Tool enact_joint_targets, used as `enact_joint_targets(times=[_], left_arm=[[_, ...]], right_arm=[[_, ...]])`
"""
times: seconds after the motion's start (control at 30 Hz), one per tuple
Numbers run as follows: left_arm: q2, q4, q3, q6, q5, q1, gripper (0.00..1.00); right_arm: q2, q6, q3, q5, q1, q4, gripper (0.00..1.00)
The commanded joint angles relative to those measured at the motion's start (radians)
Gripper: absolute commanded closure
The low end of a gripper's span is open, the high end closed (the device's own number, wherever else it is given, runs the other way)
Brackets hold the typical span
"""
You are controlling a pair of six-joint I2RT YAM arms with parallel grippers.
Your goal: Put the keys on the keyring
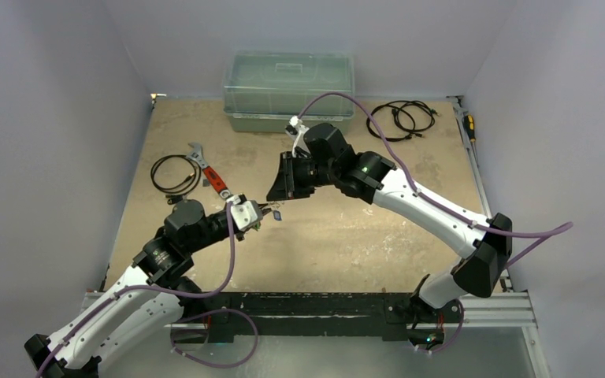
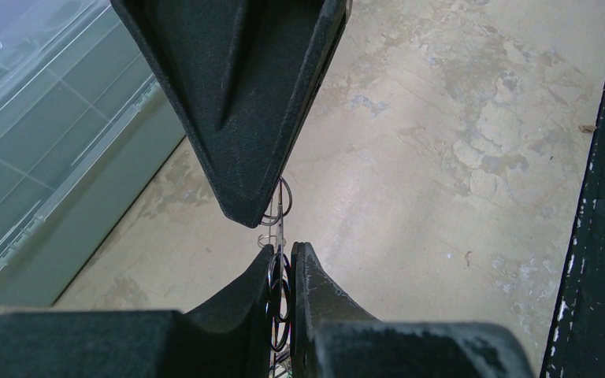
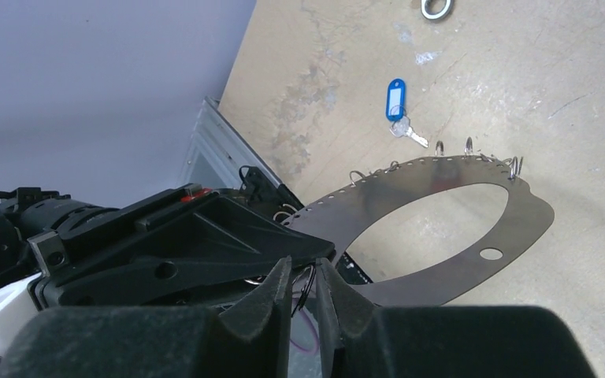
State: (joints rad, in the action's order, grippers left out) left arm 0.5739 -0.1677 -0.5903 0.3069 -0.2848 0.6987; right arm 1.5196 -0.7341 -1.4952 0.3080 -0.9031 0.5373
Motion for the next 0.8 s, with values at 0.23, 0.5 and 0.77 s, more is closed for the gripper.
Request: enact_joint_targets(times=[0.23,0.5,0.77], left_arm=[[-0.004,0.066,-0.020,-0.007,0.012,-0.004,1.00],[0.037,0.068,-0.067,-0.104,0.043,-0.004,1.00],[0.048,0.149,-0.070,-0.249,0.027,-0.004,1.00]], right_arm=[[-0.013,0.018,-0.003,-0.024,-0.031,0.025,1.00],[-0.079,-0.065,0.088,-0.260,-0.088,-0.103,1.00],[-0.143,-0.163,0.243,-0.441,-0.124,-0.286,1.00]])
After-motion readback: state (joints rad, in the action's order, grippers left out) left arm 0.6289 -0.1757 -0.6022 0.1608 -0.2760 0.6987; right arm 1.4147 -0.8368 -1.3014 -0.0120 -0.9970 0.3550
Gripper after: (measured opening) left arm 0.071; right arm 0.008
